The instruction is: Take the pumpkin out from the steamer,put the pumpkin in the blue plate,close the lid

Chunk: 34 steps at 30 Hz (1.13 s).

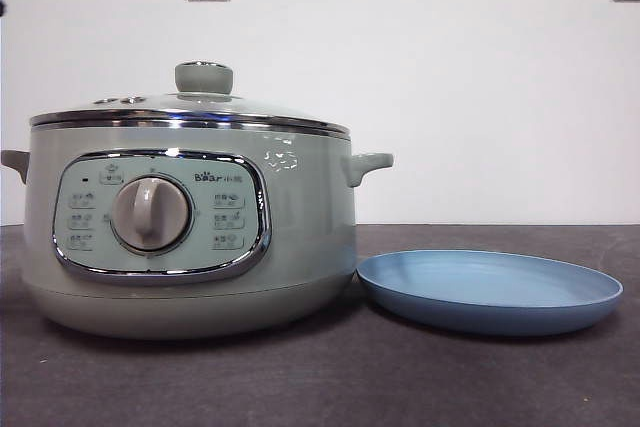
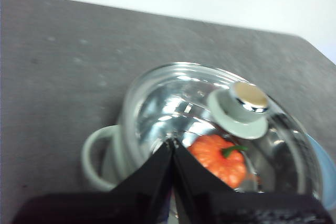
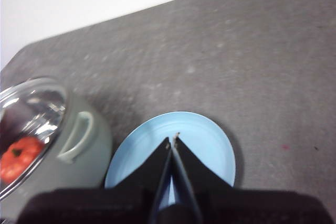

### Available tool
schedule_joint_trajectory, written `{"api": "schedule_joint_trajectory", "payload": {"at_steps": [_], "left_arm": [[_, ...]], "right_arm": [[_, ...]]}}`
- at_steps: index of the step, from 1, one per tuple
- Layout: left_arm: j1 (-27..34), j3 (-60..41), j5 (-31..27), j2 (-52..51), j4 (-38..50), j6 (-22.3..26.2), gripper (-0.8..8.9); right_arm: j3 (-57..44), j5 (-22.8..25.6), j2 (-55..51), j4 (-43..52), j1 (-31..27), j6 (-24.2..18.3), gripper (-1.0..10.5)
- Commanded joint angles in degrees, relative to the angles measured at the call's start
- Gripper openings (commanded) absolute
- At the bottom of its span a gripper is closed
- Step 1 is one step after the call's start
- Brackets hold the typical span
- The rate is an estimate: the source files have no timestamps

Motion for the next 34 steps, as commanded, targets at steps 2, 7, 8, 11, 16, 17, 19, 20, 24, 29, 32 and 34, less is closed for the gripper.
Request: {"api": "schedule_joint_trajectory", "payload": {"at_steps": [2, 7, 8, 11, 16, 17, 19, 20, 24, 29, 32, 34], "left_arm": [[0.0, 4.6, 3.9, 3.9, -3.7, 4.3, -0.07], [-0.1, 10.5, 8.3, 8.1, -9.0, 7.2, -0.05], [-0.2, 11.3, 8.8, 8.6, -9.6, 7.5, -0.04], [-0.8, 12.9, 8.8, 9.0, -10.0, 8.4, -0.03], [-2.1, 13.6, 8.4, 9.0, -8.8, 8.2, 1.52], [-2.3, 13.6, 8.1, 9.0, -8.6, 8.0, 2.55], [-3.0, 13.6, 7.4, 9.0, -8.1, 6.5, 4.09], [-3.3, 13.6, 6.8, 9.0, -7.9, 6.2, 4.09], [-5.0, 13.6, 6.2, 9.6, -5.5, 4.9, 4.09], [-8.1, 16.5, 3.1, 13.3, -6.3, 5.2, 4.09], [-11.0, 20.2, 0.5, 16.9, -8.0, 5.8, 4.09], [-13.4, 23.1, -2.0, 19.7, -9.2, 7.2, 4.09]], "right_arm": [[6.1, -4.8, 4.5, -4.1, 0.0, -6.3, 0.0], [12.7, -12.9, 10.2, -9.7, 0.0, -11.2, 0.0], [13.5, -13.3, 10.9, -10.1, 0.0, -11.6, 0.0], [15.0, -14.5, 12.7, -10.4, 0.0, -12.0, 0.0], [15.7, -14.1, 13.9, -10.3, 0.0, -12.0, 2.3], [15.7, -13.9, 14.1, -10.4, 0.0, -12.0, 2.9], [15.7, -13.8, 14.2, -10.4, 0.0, -11.9, 3.8], [15.7, -13.8, 14.3, -10.3, 0.0, -11.6, 4.1], [15.7, -13.8, 14.6, -10.4, 0.0, -11.0, 4.2], [15.7, -13.9, 14.6, -10.4, 0.0, -10.4, 4.1], [15.7, -13.9, 14.6, -10.4, 0.0, -10.4, 4.1], [15.7, -13.9, 14.6, -10.5, 0.0, -10.4, 4.1]]}}
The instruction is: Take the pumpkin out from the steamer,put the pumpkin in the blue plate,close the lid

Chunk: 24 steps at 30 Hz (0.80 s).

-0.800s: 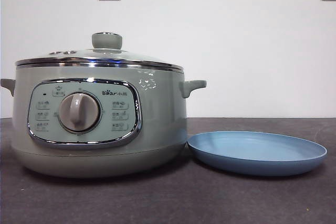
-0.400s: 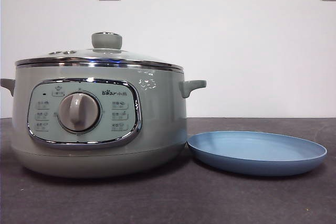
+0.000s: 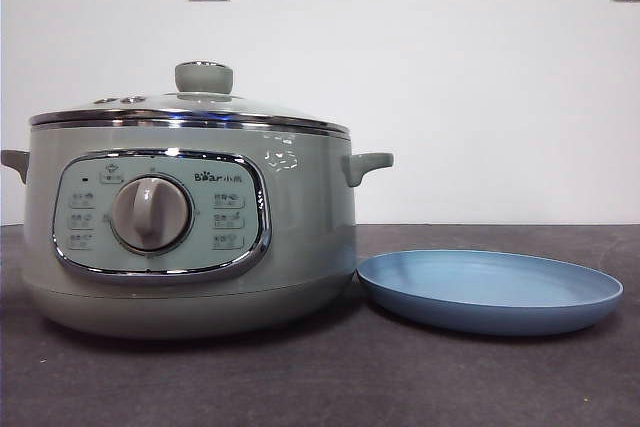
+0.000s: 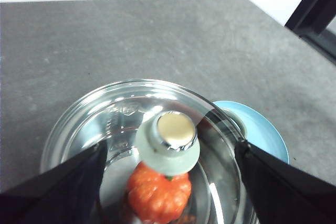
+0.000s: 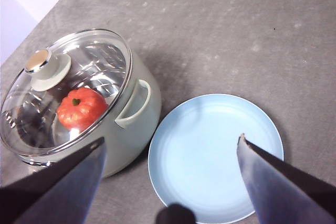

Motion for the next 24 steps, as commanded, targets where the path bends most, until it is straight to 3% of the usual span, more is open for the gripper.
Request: {"api": "schedule_joint_trajectory", "payload": {"at_steps": [1, 9, 14, 24], "left_arm": [[-2.9, 3.5, -3.2, 3.3, -1.1, 1.9, 4.09], [-9.3, 11.5, -7.5, 14.6, -3.0, 3.6, 4.08], [-11.6, 11.9, -12.5, 20.0, -3.5, 5.1, 4.08], [-13.6, 11.9, -15.6, 24.5, -5.2, 6.3, 4.04]], "right_arm": [[0.2, 0.1, 0.0, 0.0, 0.0, 0.5, 4.1], [0.2, 0.2, 0.0, -1.0, 0.0, 0.5, 4.1], [0.2, 0.2, 0.0, -1.0, 0.0, 0.5, 4.1], [0.2, 0.2, 0.0, -1.0, 0.0, 0.5, 4.1]]}}
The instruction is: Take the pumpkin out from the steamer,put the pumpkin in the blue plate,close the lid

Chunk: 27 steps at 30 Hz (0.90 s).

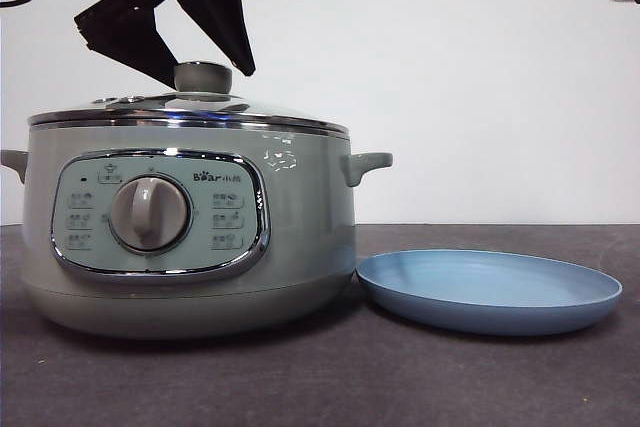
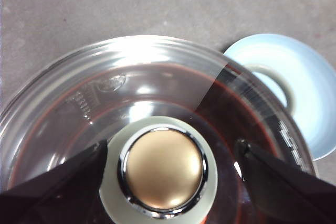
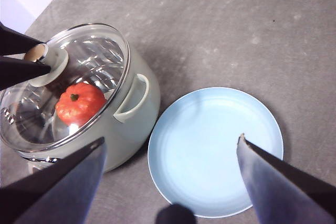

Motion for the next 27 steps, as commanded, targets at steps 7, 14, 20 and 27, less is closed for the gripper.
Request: {"api": "schedule_joint_trajectory", "payload": {"at_steps": [7, 14, 20, 27], "left_arm": [[-0.9, -0.2, -1.0, 0.0, -1.1, 3.7, 2.1], [-0.9, -0.2, -1.0, 0.0, -1.8, 5.2, -0.12], [-0.9, 0.1, -1.0, 0.0, -1.6, 5.2, -0.13], [-0.9, 2.8, -1.6, -2.1, -2.3, 5.2, -0.12]], "right_arm": [[0.2, 0.2, 0.0, 0.3, 0.0, 0.4, 4.1], [0.2, 0.2, 0.0, 0.2, 0.0, 0.3, 4.1], [0.2, 0.2, 0.0, 0.2, 0.0, 0.4, 4.1], [0.2, -1.1, 0.0, 0.5, 0.1, 0.8, 4.1]]}}
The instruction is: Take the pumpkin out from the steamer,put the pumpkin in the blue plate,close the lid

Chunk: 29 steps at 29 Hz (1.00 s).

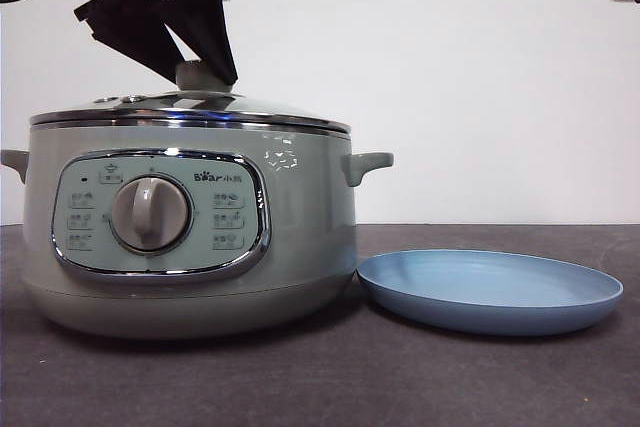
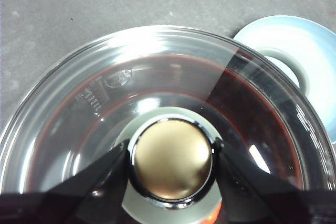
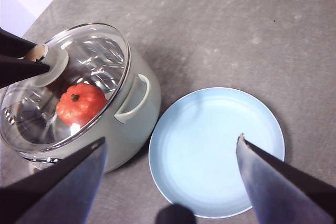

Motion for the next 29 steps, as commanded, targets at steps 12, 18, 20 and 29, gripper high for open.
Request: {"api": "schedule_joint_trajectory", "payload": {"at_steps": [12, 18, 20, 29], "left_arm": [[-0.2, 5.1, -13.4, -13.4, -5.1, 2.5, -0.12], [-0.2, 5.1, -22.3, -20.9, -9.6, 3.4, -0.12], [-0.2, 5.1, -25.8, -23.3, -11.1, 3.7, -0.12], [-0.2, 5.1, -34.6, -30.9, -16.9, 3.7, -0.12]], "right_arm": [[1.2, -4.5, 2.8, 5.2, 7.7, 0.7, 4.1], [5.9, -4.3, 10.9, 6.3, 15.3, 1.1, 4.2], [8.8, -4.1, 14.9, 6.3, 18.0, 1.1, 4.6], [27.4, -1.1, 34.8, 0.5, 28.9, -0.9, 4.9]]}}
